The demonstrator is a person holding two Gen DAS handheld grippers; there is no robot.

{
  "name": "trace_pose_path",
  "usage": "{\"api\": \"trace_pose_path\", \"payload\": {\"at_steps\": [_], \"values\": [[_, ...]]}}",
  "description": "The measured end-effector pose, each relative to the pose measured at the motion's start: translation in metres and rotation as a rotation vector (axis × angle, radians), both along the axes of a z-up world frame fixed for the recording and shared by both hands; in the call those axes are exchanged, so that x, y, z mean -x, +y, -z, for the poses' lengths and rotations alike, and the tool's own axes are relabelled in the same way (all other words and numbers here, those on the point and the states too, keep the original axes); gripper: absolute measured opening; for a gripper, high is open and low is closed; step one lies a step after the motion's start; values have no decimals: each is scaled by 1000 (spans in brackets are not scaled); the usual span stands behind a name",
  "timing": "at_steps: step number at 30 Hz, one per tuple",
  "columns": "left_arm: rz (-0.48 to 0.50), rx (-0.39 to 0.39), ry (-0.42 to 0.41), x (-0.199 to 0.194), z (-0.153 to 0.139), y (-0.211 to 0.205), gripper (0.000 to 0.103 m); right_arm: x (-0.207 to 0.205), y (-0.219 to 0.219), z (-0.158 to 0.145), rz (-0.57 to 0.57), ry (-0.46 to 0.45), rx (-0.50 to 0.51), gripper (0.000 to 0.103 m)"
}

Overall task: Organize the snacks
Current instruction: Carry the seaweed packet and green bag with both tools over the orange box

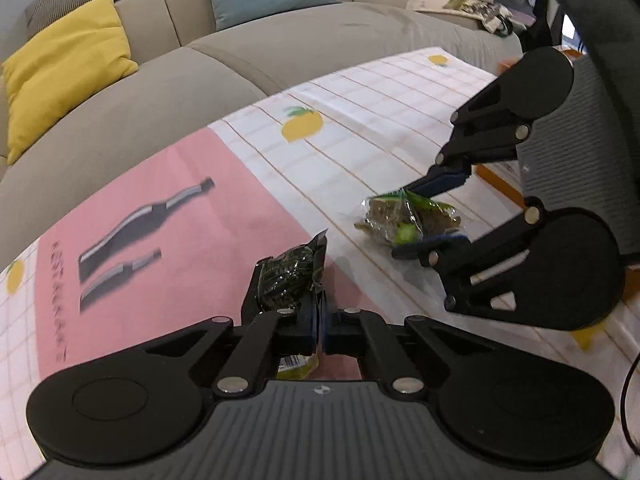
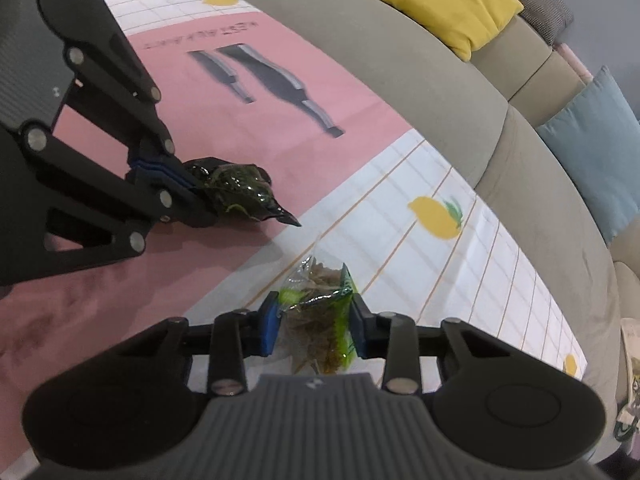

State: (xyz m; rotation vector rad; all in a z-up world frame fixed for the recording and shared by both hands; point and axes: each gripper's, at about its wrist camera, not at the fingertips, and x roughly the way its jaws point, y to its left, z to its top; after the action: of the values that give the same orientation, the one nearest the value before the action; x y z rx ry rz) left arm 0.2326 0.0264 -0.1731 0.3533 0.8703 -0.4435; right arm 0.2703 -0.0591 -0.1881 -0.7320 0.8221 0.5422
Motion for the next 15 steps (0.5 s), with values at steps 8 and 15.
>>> {"api": "trace_pose_path", "payload": {"at_steps": [8,15], "values": [[-138,90,47,64,-19,4,1,59,-21,-20,128,65,-165,31],[-282,264,92,97,-44,12,1,94,-50,-37,313,154,-352,28]]}}
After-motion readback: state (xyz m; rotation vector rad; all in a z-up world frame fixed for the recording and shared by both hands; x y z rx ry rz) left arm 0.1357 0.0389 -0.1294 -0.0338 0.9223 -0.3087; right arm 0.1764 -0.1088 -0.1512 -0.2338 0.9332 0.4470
